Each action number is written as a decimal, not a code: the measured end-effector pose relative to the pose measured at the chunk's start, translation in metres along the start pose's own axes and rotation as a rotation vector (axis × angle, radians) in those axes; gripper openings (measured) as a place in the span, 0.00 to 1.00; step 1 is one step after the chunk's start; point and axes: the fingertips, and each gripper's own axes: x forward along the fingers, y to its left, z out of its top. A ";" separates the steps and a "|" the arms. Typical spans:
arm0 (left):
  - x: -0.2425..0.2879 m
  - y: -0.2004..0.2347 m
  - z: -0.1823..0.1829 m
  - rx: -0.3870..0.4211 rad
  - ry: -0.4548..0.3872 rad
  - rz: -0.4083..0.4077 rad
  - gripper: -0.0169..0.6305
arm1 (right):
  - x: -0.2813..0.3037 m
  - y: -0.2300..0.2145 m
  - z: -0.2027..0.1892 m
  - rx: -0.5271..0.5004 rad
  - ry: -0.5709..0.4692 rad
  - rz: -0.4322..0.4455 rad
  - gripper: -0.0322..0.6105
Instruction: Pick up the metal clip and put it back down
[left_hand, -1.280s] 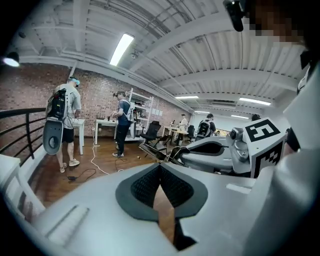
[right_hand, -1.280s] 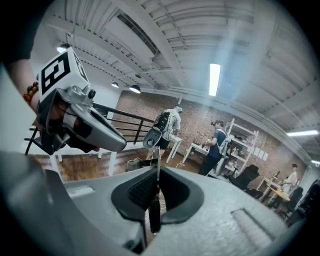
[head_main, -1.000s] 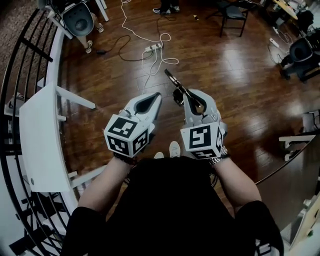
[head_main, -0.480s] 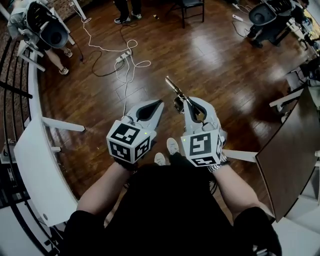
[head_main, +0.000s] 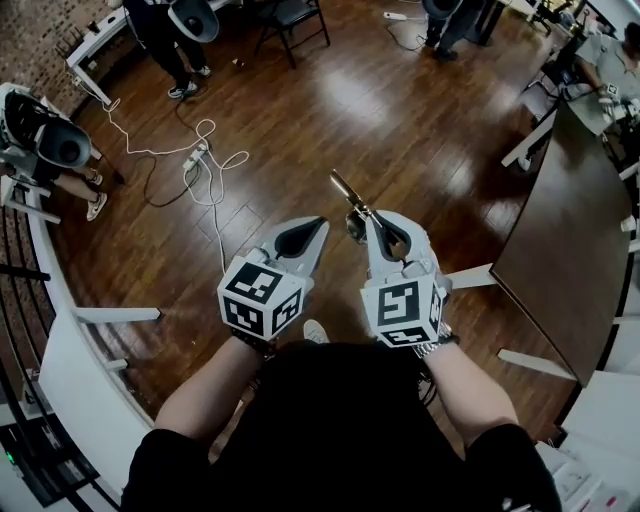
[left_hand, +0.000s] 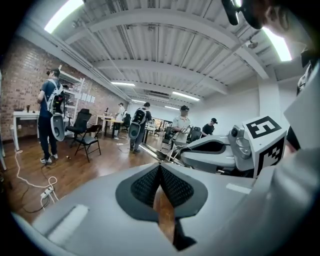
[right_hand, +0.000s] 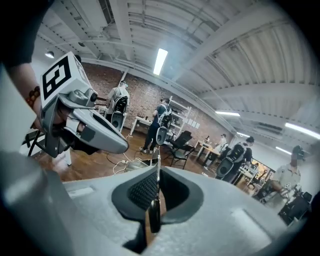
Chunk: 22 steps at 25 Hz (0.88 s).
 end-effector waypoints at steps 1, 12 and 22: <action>0.008 -0.009 0.001 0.011 0.006 -0.016 0.05 | -0.008 -0.009 -0.007 0.012 0.007 -0.021 0.04; 0.101 -0.152 -0.002 0.091 0.059 -0.183 0.05 | -0.109 -0.109 -0.100 0.096 0.060 -0.183 0.04; 0.187 -0.305 -0.028 0.143 0.133 -0.343 0.05 | -0.217 -0.196 -0.204 0.169 0.144 -0.304 0.04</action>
